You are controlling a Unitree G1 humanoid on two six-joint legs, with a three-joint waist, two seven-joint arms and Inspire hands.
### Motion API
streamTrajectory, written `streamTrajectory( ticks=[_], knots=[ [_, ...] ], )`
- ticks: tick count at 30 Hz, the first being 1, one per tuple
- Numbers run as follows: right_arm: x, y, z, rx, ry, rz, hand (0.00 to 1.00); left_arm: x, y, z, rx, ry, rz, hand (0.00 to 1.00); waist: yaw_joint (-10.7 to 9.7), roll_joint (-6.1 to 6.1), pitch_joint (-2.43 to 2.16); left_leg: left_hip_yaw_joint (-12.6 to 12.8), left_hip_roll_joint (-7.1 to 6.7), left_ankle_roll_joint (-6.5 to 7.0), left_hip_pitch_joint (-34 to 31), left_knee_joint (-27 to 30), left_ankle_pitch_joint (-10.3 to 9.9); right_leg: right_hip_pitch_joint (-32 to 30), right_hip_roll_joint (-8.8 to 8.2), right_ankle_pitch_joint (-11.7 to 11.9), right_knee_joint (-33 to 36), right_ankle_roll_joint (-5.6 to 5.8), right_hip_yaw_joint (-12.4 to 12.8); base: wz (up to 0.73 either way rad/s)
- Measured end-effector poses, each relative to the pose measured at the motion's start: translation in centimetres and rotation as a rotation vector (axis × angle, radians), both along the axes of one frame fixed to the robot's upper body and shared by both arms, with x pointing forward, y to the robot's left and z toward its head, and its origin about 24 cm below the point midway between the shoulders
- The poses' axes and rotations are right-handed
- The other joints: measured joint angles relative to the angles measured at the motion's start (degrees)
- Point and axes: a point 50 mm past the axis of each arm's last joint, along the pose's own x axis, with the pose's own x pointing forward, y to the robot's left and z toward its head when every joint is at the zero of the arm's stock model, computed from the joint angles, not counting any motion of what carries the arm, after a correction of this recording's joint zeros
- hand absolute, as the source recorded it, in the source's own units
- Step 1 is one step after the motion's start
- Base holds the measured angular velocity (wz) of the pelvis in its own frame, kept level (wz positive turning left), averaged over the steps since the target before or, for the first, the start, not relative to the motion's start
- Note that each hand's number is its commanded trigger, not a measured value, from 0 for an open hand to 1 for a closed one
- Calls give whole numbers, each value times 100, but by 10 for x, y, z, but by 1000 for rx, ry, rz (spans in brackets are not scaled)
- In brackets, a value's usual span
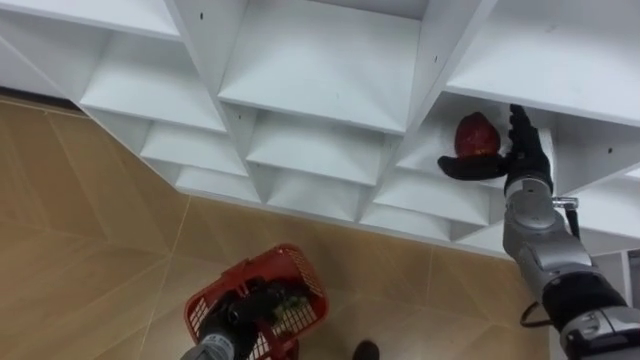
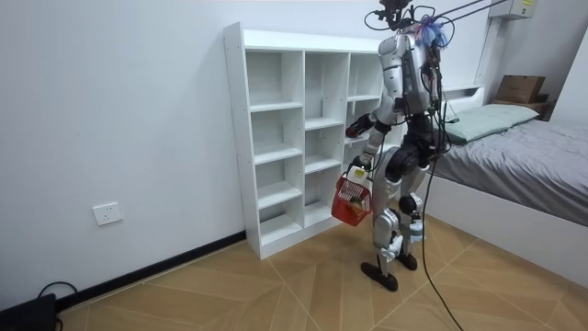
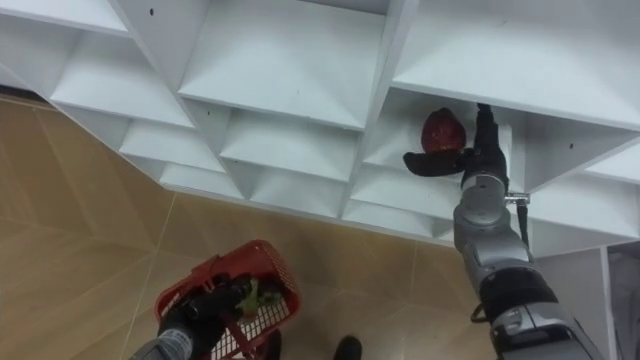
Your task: Collect fruits from the closet
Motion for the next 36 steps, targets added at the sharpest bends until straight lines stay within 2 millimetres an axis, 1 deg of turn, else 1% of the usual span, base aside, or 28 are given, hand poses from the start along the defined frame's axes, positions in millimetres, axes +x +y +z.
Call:
streamTrajectory(
  ticks=[13,14,15,16,26,36],
  knots=[
    [0,1,-1,-7,7,2,0,0,0,-2,5,22,-2,100,15,2,-1,6,0,0,1,0,13,0,-5,1,6,-1,-3,0],
    [0,1,-1,-7,7,2,5,0,0,-2,5,22,-2,100,15,2,-1,6,0,0,1,0,13,0,-5,1,6,-1,-4,0],
    [0,1,-1,-7,7,2,55,0,0,-2,5,22,-3,100,11,2,-1,6,0,0,1,-2,13,0,-5,1,6,-1,-5,0],
    [0,1,-1,-7,7,2,100,0,0,-2,6,22,-3,100,11,2,-1,6,0,0,0,-3,13,0,-5,1,6,-1,-6,0],
    [4,2,4,-11,-13,-8,100,0,-2,-3,6,22,-19,100,10,5,-3,7,0,-1,2,-1,16,1,-3,1,6,-2,-3,0],
    [4,3,4,-8,-8,-4,100,5,-3,0,0,10,-19,100,99,13,-8,6,0,2,2,-4,19,1,-5,1,4,-1,-6,0]
  ],
)
